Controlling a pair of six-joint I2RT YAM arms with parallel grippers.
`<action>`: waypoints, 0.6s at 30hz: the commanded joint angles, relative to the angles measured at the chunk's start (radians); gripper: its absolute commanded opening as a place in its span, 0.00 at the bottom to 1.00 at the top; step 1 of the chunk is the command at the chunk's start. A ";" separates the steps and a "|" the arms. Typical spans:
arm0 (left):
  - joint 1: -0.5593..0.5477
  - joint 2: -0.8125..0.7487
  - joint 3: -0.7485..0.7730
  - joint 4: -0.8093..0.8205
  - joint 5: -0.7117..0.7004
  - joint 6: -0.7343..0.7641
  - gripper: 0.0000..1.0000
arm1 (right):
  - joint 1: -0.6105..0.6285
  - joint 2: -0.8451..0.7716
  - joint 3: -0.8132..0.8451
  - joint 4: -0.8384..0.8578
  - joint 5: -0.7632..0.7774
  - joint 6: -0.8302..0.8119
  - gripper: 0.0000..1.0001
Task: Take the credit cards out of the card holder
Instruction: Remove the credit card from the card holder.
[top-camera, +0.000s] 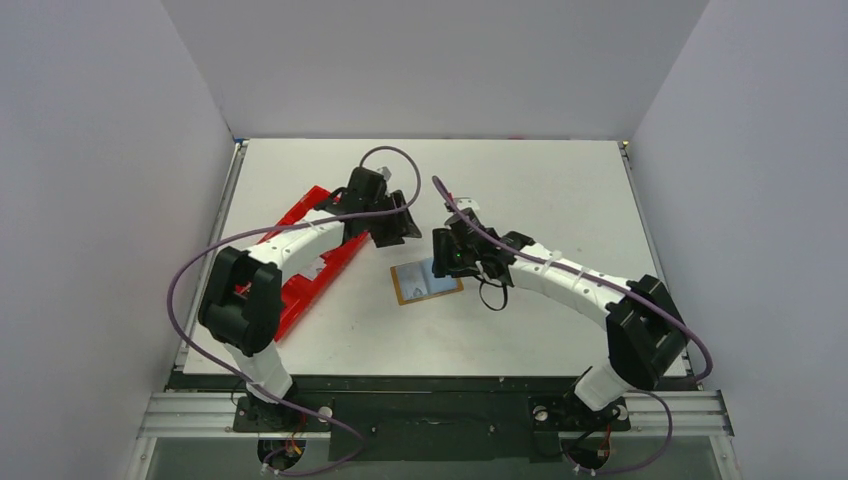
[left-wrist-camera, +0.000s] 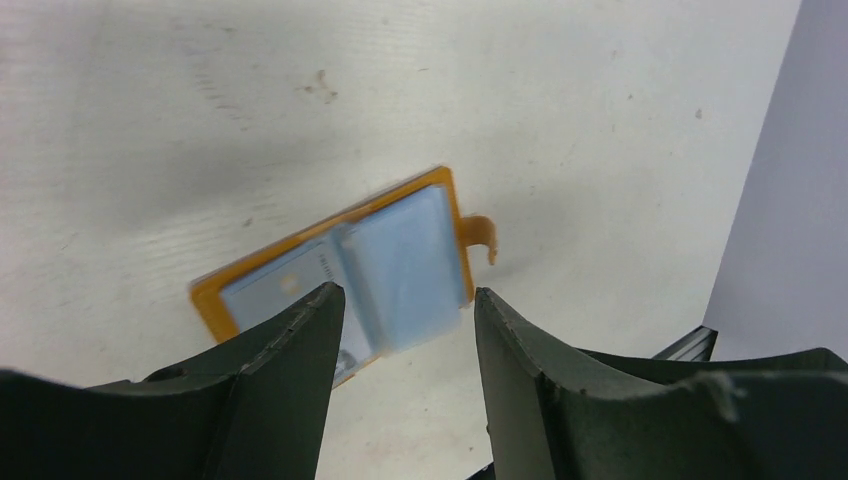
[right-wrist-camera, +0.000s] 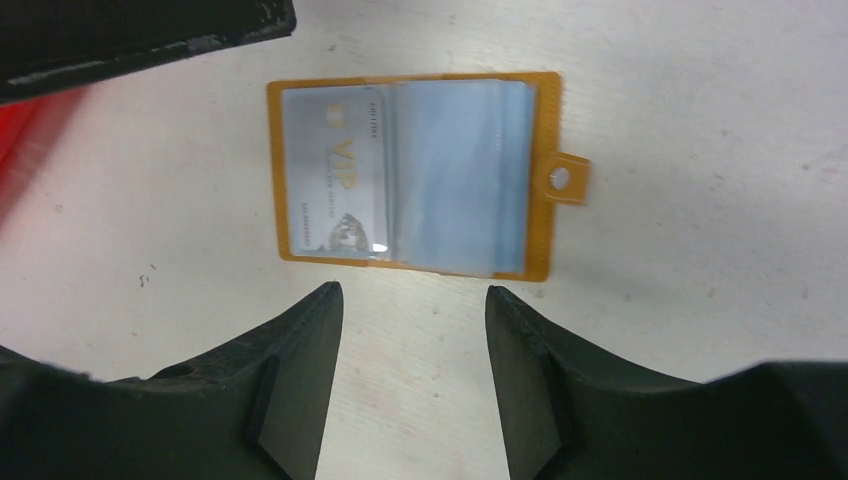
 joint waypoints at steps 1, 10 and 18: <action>0.055 -0.110 -0.092 -0.018 -0.051 0.010 0.49 | 0.063 0.099 0.114 -0.018 0.046 -0.027 0.51; 0.140 -0.264 -0.282 -0.027 -0.082 0.021 0.48 | 0.119 0.285 0.263 -0.042 0.019 -0.050 0.49; 0.142 -0.284 -0.351 0.003 -0.061 0.012 0.39 | 0.083 0.380 0.287 0.014 -0.116 -0.033 0.32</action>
